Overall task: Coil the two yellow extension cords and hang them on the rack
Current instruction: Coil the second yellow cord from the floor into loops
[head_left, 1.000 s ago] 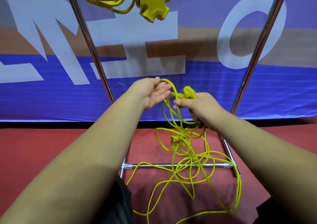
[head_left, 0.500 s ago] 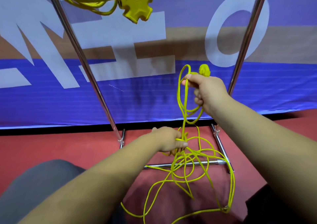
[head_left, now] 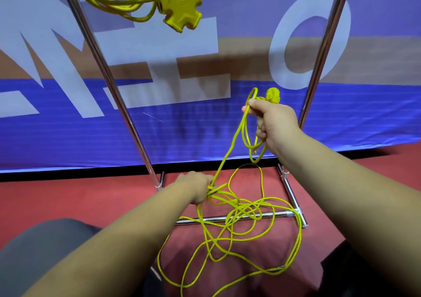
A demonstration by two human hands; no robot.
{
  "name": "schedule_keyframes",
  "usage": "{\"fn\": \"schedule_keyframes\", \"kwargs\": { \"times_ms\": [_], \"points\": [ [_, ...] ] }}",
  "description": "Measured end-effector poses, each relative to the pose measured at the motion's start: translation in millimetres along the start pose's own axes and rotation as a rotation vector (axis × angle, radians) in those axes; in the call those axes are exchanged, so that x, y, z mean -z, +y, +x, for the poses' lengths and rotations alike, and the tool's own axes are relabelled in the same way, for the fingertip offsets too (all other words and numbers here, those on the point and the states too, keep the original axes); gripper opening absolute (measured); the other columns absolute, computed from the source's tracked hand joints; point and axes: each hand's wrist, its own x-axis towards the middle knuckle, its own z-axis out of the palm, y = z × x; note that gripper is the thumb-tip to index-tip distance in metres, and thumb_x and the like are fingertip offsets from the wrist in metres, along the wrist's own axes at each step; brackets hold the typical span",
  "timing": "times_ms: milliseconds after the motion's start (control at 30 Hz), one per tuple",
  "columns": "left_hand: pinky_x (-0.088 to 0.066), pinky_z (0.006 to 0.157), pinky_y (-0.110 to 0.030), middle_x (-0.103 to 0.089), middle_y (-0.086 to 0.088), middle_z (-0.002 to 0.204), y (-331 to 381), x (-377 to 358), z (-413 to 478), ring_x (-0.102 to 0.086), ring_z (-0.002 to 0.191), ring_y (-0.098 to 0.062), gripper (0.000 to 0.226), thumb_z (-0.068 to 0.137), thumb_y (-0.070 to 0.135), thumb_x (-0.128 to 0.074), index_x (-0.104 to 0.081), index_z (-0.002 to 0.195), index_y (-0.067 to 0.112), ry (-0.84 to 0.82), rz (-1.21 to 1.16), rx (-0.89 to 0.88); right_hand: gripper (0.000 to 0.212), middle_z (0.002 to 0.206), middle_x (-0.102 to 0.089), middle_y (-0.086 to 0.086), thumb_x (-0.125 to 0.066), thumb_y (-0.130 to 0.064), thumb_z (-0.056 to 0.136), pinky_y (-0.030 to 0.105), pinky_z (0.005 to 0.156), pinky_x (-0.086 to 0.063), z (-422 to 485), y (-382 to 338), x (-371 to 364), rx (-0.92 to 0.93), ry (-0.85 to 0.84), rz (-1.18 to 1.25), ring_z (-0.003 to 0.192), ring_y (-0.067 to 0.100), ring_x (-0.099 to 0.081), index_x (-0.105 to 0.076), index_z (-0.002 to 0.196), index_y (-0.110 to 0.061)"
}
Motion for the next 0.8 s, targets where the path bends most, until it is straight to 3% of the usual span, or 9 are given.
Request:
{"fn": "schedule_keyframes", "kwargs": {
  "times_ms": [67, 133, 233, 333, 433, 500, 600, 667, 800],
  "points": [
    [-0.035, 0.115, -0.058, -0.060, -0.002, 0.139, -3.4, -9.2, -3.6, -0.050, 0.134, -0.032, 0.063, 0.089, 0.010, -0.060, -0.044, 0.142, 0.041, -0.054, 0.149, 0.017, 0.018, 0.098, -0.082, 0.011, -0.075, -0.021, 0.093, 0.022, 0.039, -0.024, -2.1, -3.0, -0.2, -0.004, 0.000, 0.049, 0.041, 0.011, -0.022, -0.073, 0.103, -0.007],
    [-0.024, 0.117, -0.067, -0.058, -0.002, 0.144, -5.3, -16.5, -4.9, -0.048, 0.137, -0.036, 0.074, 0.089, 0.012, -0.067, -0.037, 0.146, 0.047, -0.144, 0.103, 0.023, 0.019, 0.100, -0.082, 0.011, -0.075, -0.021, 0.094, 0.022, 0.039, -0.023, -5.0, -4.5, -1.2, -0.018, -0.008, 0.101, 0.041, 0.010, -0.022, -0.073, 0.106, -0.007],
    [-0.035, 0.115, -0.045, -0.054, 0.001, 0.150, 1.0, -13.5, -8.0, -0.052, 0.136, -0.029, 0.085, 0.086, 0.046, -0.079, -0.030, 0.156, 0.044, -0.136, -0.241, -0.097, 0.011, 0.102, -0.082, 0.009, -0.073, -0.023, 0.097, 0.022, 0.039, -0.021, -11.1, -2.5, -6.2, -0.066, -0.050, 0.137, 0.041, 0.009, -0.022, -0.069, 0.099, -0.012],
    [-0.048, 0.090, -0.020, -0.068, 0.000, 0.117, 15.0, -11.2, -6.2, -0.066, 0.108, -0.019, 0.054, 0.098, 0.050, -0.065, -0.052, 0.147, 0.033, 0.035, -0.629, -0.161, 0.012, 0.102, -0.082, 0.009, -0.072, -0.022, 0.099, 0.022, 0.038, -0.021, -16.2, -1.3, -11.0, -0.090, -0.095, 0.148, 0.042, 0.008, -0.022, -0.068, 0.101, -0.012],
    [-0.051, 0.076, -0.025, -0.071, 0.003, 0.090, 20.9, -16.1, -3.4, -0.068, 0.084, -0.016, 0.017, 0.101, 0.031, -0.065, -0.069, 0.113, 0.019, 0.145, -0.678, -0.207, 0.014, 0.104, -0.082, 0.008, -0.072, -0.023, 0.099, 0.022, 0.037, -0.023, -17.6, -1.2, -12.6, -0.111, -0.107, 0.152, 0.042, 0.007, -0.023, -0.067, 0.106, -0.011],
    [-0.057, 0.073, -0.031, -0.075, -0.001, 0.083, 20.6, -16.1, -1.8, -0.070, 0.072, -0.017, 0.018, 0.097, 0.032, -0.070, -0.064, 0.108, 0.018, 0.094, -0.703, -0.209, 0.014, 0.104, -0.083, 0.006, -0.071, -0.024, 0.100, 0.022, 0.037, -0.023, -16.5, -1.1, -11.7, -0.110, -0.102, 0.148, 0.042, 0.008, -0.023, -0.067, 0.107, -0.013],
    [-0.051, 0.056, -0.028, -0.063, -0.008, 0.074, 21.3, -12.8, -4.0, -0.057, 0.050, -0.015, 0.023, 0.094, 0.033, -0.075, -0.062, 0.110, 0.023, -0.188, -0.788, -0.208, 0.011, 0.104, -0.083, 0.004, -0.071, -0.025, 0.100, 0.022, 0.038, -0.023, -12.0, -1.2, -6.8, -0.092, -0.076, 0.135, 0.045, 0.008, -0.021, -0.066, 0.101, -0.016],
    [-0.050, 0.055, -0.028, -0.058, -0.009, 0.076, 22.6, -13.4, -6.7, -0.053, 0.050, -0.015, 0.013, 0.097, 0.031, -0.072, -0.066, 0.102, 0.021, -0.284, -0.809, -0.158, 0.012, 0.103, -0.083, 0.004, -0.072, -0.026, 0.099, 0.022, 0.039, -0.023, -9.9, -0.6, -2.8, -0.079, -0.046, 0.110, 0.045, 0.009, -0.022, -0.064, 0.099, -0.016],
    [-0.062, 0.054, -0.033, -0.064, -0.005, 0.077, 19.2, -8.6, -8.3, -0.065, 0.064, -0.015, 0.020, 0.102, 0.030, -0.065, -0.070, 0.108, 0.012, -0.243, -0.865, -0.047, 0.023, 0.101, -0.083, 0.002, -0.074, -0.035, 0.098, 0.021, 0.043, -0.031, -3.7, 3.7, 8.6, -0.025, 0.015, -0.039, 0.044, 0.011, -0.030, -0.068, 0.102, -0.013]
  ]
}}
